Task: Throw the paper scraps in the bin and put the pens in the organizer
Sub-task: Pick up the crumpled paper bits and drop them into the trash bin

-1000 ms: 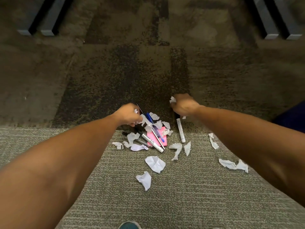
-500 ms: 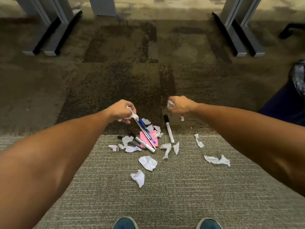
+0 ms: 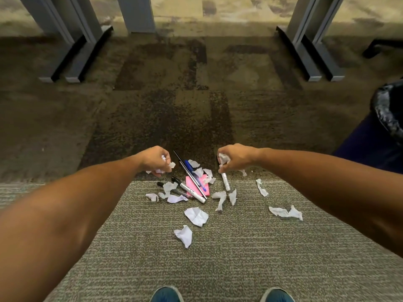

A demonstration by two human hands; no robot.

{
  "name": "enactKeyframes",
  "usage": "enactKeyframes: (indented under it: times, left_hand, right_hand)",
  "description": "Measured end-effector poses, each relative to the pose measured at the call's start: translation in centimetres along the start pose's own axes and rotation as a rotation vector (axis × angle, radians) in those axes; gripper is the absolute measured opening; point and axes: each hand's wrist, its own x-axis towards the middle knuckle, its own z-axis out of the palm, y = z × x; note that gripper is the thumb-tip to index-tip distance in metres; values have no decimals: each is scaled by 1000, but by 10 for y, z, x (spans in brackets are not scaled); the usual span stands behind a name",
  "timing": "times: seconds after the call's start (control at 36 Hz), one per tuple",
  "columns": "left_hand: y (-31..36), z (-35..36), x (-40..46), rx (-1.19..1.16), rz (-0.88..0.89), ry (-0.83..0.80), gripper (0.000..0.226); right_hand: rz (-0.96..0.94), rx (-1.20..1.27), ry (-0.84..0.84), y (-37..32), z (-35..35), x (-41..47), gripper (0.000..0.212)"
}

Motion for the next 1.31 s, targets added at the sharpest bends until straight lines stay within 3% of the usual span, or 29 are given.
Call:
enactKeyframes:
  times: [0.11, 0.22, 0.31, 0.39, 0.58, 0.72, 0.92, 1.06, 1.22, 1.31]
  left_hand:
    - [-3, 4, 5, 20, 2, -26, 12]
    - [-4, 10, 10, 90, 3, -50, 12]
    - [-7, 15, 14, 205, -22, -55, 12]
    - [-12, 22, 19, 294, -50, -80, 10]
    - [-17, 35, 25, 400, -69, -125, 31]
    - [-20, 41, 29, 425, -93, -133, 49]
    - [-21, 47, 32, 498, -107, -139, 58]
    - [-16, 37, 31, 518, -69, -156, 39]
    - [-9, 30, 25, 447, -49, -115, 27]
    - [-2, 27, 24, 272, -27, -94, 20]
  right_hand:
    - [-20, -40, -92, -2, 14, 3, 54]
    - [-43, -10, -226, 2, 29, 8, 40]
    - [-66, -38, -260, 3, 38, 13, 59]
    - [-108, -80, -269, 5, 47, 17, 60]
    - [-206, -202, -315, 7, 65, 25, 69]
    - [-285, -271, -355, 6, 75, 31, 51]
    - [-342, -344, -352, 5, 83, 36, 19]
    - [-326, -369, -337, 3, 77, 37, 33]
    - [-232, -244, -294, 6, 61, 31, 9]
    - [-156, -71, -276, 9, 47, 25, 9]
